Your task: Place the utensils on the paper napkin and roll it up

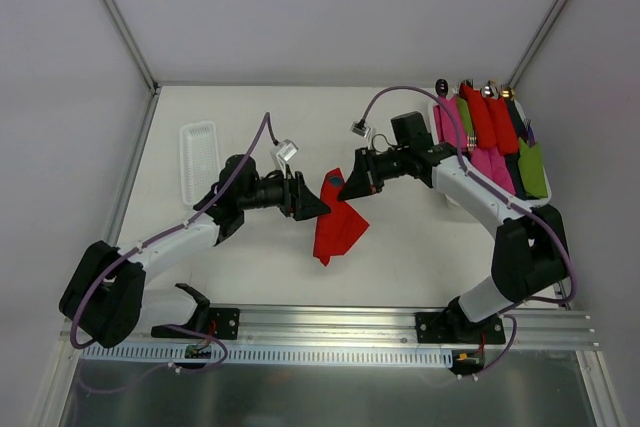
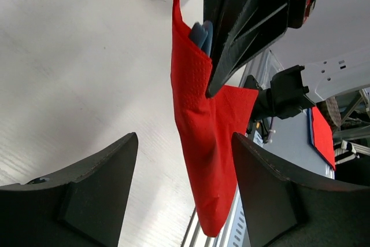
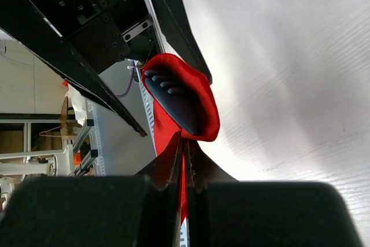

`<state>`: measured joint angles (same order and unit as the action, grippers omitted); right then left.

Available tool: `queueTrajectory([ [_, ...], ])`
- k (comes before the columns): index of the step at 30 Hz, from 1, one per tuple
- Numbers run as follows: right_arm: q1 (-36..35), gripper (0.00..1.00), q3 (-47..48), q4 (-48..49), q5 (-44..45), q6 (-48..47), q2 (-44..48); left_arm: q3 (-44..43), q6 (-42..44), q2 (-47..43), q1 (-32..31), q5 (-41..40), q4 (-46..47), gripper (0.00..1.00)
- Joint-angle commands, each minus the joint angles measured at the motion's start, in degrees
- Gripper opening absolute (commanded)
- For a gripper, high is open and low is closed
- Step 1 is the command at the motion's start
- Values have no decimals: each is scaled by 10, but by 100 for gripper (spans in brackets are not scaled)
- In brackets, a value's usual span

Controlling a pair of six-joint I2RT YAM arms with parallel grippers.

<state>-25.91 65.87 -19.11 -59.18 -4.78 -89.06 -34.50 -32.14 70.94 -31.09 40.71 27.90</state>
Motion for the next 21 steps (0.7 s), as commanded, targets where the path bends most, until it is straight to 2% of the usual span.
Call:
queueTrajectory([
  [1, -13, 0, 13, -14, 0, -16, 29, -34, 28, 0, -14, -5, -8, 66],
  [5, -21, 0, 10, -15, -1, -19, 29, -47, 49, 5, -37, 3, -7, 65],
  [9, -26, 0, 13, -14, -1, -16, 29, -51, 48, 16, -45, 21, -2, 60],
  [12, -27, 0, 16, -15, -1, -14, 34, -51, 47, 21, -47, 25, 0, 52],
  [13, -27, 0, 18, -15, -3, -14, 34, -50, 46, 21, -47, 28, 3, 45],
  [16, -28, 0, 20, -15, -6, -11, 38, -44, 44, 21, -47, 28, 12, 36],
  [17, -30, 0, 20, -15, -8, -11, 39, -41, 42, 21, -47, 28, 16, 29],
  [21, -34, 0, 22, -15, -13, -8, 43, -33, 30, 20, -48, 35, 41, 17],
])
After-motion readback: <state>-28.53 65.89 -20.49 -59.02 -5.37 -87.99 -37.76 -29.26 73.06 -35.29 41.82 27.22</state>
